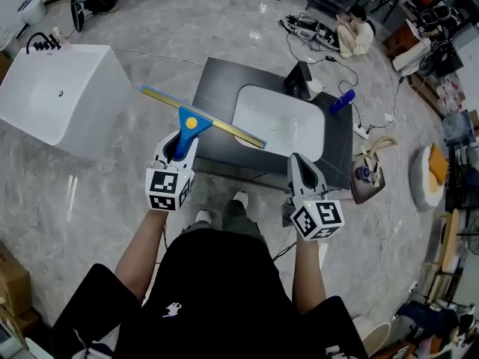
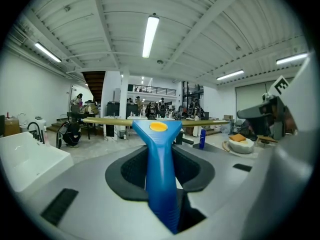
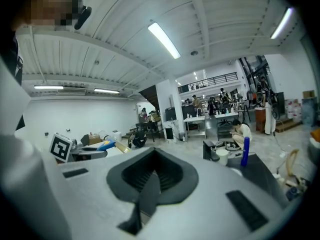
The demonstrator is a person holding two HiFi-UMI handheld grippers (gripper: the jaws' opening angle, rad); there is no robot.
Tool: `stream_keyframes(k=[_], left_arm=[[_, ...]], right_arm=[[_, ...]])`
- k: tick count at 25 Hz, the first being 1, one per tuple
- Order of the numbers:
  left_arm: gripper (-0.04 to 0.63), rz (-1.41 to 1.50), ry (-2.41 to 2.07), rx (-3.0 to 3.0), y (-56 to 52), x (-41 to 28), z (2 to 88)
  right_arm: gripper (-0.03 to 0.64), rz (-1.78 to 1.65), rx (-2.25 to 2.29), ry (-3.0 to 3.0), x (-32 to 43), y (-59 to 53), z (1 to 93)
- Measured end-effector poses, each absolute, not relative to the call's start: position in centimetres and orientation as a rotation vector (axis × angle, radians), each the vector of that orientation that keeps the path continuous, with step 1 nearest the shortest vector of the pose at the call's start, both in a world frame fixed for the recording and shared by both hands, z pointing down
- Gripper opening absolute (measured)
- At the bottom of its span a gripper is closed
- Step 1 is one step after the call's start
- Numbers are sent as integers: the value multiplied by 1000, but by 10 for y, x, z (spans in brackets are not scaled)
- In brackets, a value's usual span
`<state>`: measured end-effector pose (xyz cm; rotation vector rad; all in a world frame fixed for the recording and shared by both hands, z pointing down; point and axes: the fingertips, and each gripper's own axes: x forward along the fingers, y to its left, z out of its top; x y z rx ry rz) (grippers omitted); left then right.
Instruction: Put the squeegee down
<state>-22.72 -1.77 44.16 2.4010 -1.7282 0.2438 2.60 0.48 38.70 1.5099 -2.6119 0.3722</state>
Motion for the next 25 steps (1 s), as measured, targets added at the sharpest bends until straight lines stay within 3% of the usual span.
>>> stream_keyframes(k=[25], left_arm=[[129, 355, -1909, 2192, -168, -136, 467]], right_arm=[[2, 462, 1305, -2709, 116, -171, 417]])
